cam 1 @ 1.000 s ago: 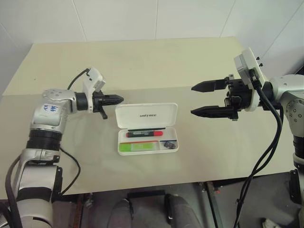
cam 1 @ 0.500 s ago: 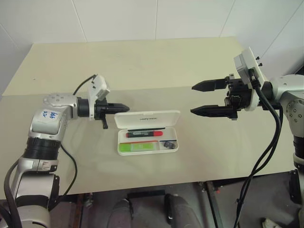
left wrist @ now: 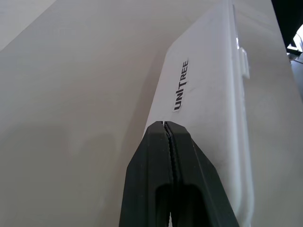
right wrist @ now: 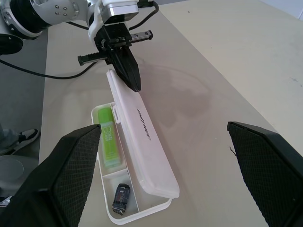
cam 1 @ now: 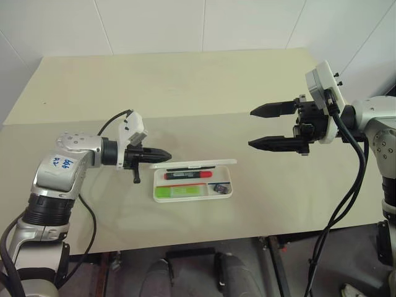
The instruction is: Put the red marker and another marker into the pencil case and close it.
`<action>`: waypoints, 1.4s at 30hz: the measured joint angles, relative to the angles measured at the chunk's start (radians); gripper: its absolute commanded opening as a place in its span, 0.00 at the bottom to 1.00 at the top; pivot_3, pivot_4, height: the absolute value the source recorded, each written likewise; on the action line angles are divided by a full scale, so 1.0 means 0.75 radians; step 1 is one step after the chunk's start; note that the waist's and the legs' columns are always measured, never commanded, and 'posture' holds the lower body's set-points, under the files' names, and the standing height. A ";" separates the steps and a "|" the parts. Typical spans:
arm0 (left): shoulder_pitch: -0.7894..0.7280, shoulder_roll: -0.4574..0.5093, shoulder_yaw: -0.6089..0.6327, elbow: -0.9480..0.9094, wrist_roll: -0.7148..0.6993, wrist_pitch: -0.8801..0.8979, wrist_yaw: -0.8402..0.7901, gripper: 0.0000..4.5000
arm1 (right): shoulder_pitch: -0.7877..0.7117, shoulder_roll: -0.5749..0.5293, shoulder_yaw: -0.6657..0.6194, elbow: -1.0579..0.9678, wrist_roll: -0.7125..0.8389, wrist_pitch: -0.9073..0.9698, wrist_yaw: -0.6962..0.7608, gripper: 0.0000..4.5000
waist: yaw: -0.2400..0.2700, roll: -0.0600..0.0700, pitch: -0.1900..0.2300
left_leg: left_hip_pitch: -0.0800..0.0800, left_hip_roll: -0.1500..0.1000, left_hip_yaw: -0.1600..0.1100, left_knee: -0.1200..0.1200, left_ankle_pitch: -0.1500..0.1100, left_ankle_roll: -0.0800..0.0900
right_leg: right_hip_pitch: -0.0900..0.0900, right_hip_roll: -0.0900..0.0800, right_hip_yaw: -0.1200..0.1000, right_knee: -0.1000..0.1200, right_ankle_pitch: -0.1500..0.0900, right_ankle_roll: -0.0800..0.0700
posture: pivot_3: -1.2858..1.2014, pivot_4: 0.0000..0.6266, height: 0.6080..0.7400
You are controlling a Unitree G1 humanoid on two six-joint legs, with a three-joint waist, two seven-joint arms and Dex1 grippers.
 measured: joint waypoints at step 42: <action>0.511 0.158 0.519 -0.550 -0.476 0.257 0.211 0.21 | 0.012 -0.012 0.098 0.120 -0.083 -0.077 0.196 1.00 | -0.006 0.000 -0.002 | 0.009 0.000 0.008 -0.006 -0.002 0.003 | 0.004 -0.001 0.006 -0.004 0.001 -0.002 | 0.52 0.24 1.00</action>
